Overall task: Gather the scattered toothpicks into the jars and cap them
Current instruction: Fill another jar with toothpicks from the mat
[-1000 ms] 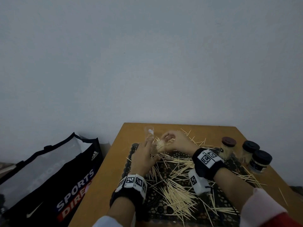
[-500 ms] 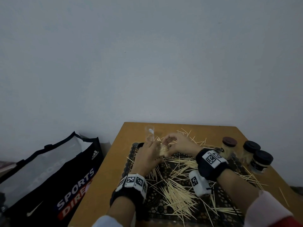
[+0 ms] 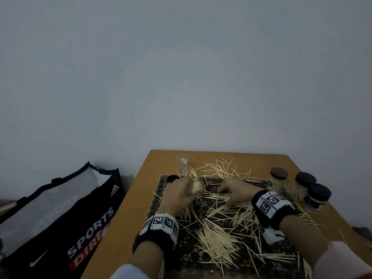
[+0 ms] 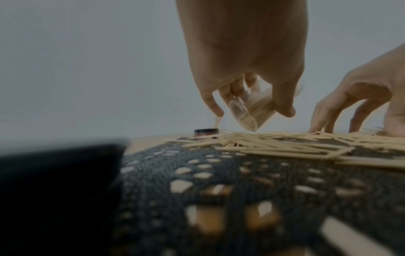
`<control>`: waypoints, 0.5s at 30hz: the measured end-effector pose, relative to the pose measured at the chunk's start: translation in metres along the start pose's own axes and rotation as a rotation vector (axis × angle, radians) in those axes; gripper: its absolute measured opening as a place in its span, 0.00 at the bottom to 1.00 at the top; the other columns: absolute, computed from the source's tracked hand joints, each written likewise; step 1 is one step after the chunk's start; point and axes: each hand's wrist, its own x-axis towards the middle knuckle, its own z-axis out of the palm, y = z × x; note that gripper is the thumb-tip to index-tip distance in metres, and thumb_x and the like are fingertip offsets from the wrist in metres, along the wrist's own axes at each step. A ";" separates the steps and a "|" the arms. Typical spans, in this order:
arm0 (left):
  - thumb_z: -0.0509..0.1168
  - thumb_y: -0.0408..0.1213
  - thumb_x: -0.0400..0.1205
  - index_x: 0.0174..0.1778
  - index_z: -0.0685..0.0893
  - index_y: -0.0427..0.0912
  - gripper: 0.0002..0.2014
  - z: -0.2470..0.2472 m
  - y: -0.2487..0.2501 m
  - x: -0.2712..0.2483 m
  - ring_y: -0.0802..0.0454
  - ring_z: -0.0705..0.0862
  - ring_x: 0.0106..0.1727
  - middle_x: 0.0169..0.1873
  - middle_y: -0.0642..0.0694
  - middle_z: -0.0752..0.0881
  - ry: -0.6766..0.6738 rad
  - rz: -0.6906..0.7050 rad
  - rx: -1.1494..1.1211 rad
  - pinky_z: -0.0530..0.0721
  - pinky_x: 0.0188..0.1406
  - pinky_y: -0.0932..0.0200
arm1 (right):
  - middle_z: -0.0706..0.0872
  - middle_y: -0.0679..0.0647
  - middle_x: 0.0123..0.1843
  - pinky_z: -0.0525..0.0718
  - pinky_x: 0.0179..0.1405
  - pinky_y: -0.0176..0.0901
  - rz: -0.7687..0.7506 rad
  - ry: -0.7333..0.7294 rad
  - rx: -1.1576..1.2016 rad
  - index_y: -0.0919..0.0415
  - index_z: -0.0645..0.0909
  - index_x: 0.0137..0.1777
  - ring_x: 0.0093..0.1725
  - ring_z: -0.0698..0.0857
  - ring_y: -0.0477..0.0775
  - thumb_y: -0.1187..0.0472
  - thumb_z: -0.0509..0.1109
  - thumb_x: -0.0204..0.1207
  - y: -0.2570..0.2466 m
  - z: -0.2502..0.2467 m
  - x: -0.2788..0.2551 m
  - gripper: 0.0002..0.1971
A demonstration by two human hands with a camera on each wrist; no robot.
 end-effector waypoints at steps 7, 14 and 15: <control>0.72 0.56 0.77 0.70 0.76 0.48 0.28 0.000 -0.002 -0.001 0.51 0.81 0.59 0.62 0.50 0.83 -0.014 -0.012 0.011 0.80 0.56 0.55 | 0.87 0.46 0.48 0.76 0.37 0.27 -0.102 0.104 -0.032 0.57 0.88 0.55 0.47 0.84 0.44 0.57 0.79 0.72 -0.002 0.005 -0.005 0.13; 0.72 0.55 0.77 0.69 0.76 0.49 0.27 -0.001 0.000 -0.001 0.52 0.81 0.58 0.62 0.51 0.83 -0.026 -0.006 0.025 0.80 0.54 0.56 | 0.90 0.45 0.45 0.73 0.34 0.31 -0.081 0.175 -0.114 0.53 0.89 0.49 0.42 0.84 0.43 0.48 0.77 0.72 -0.005 0.007 -0.005 0.11; 0.72 0.55 0.77 0.69 0.76 0.50 0.27 -0.001 0.000 -0.001 0.52 0.81 0.58 0.62 0.51 0.83 -0.023 -0.006 0.023 0.80 0.53 0.57 | 0.90 0.46 0.45 0.75 0.36 0.32 -0.073 0.172 -0.105 0.53 0.89 0.49 0.43 0.84 0.43 0.48 0.77 0.72 -0.004 0.007 -0.004 0.11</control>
